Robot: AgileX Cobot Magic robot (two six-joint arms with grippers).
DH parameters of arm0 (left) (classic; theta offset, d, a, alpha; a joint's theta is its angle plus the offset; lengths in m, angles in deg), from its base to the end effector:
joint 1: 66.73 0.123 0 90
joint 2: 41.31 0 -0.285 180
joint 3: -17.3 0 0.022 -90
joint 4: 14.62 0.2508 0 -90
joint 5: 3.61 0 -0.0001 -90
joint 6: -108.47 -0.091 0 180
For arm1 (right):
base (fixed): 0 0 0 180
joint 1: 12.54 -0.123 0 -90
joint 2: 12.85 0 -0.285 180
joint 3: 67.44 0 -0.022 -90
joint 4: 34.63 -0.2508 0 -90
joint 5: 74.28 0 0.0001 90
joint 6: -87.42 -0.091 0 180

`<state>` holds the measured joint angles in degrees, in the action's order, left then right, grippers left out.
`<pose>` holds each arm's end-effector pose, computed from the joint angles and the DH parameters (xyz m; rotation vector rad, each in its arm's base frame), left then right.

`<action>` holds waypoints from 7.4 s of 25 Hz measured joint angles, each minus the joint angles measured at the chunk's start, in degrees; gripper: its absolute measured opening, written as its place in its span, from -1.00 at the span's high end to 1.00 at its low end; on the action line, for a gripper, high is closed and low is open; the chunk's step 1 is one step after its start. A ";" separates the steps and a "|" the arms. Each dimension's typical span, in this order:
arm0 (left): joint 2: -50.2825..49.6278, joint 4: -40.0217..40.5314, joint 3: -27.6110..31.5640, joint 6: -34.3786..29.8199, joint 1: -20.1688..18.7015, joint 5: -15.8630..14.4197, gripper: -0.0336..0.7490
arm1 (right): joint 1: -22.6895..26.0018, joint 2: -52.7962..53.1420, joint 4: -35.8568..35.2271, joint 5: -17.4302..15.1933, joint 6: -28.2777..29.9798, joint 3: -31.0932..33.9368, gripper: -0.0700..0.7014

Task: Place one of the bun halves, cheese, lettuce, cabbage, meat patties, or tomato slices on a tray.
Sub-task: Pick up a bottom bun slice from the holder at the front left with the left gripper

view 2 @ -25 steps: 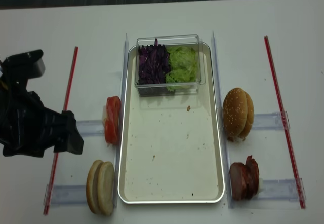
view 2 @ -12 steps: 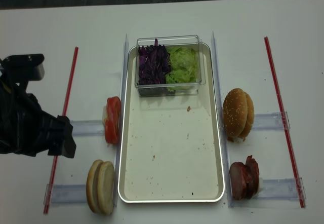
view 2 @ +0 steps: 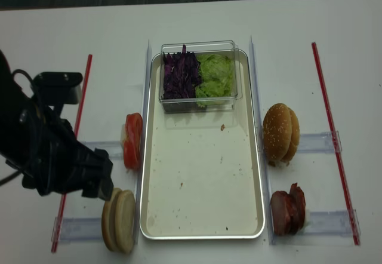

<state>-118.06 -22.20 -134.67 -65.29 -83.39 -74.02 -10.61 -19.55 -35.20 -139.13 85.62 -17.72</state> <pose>0.1793 -0.0655 0.2677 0.2193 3.0691 -0.2166 -0.0085 0.0011 0.2660 0.0680 2.1154 0.0107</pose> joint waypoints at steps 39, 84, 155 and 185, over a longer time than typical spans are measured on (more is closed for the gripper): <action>-7.63 -0.20 0.00 17.96 -20.74 1.22 -0.58 | 0.00 0.00 0.00 0.00 0.00 0.00 -0.66; -10.19 2.87 -0.02 16.34 -20.74 7.43 -0.53 | 0.00 0.00 0.00 0.00 0.00 0.00 -0.66; -18.22 7.16 -0.25 16.21 -20.74 9.27 0.43 | 0.00 0.00 0.00 0.00 0.00 0.00 -0.66; -18.22 8.53 -0.25 16.77 -20.74 9.17 0.76 | 0.00 0.00 0.00 0.00 0.00 0.00 -0.66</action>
<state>-136.28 -13.67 -134.92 -48.52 -104.13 -64.85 -10.61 -19.55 -35.20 -139.13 85.62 -17.72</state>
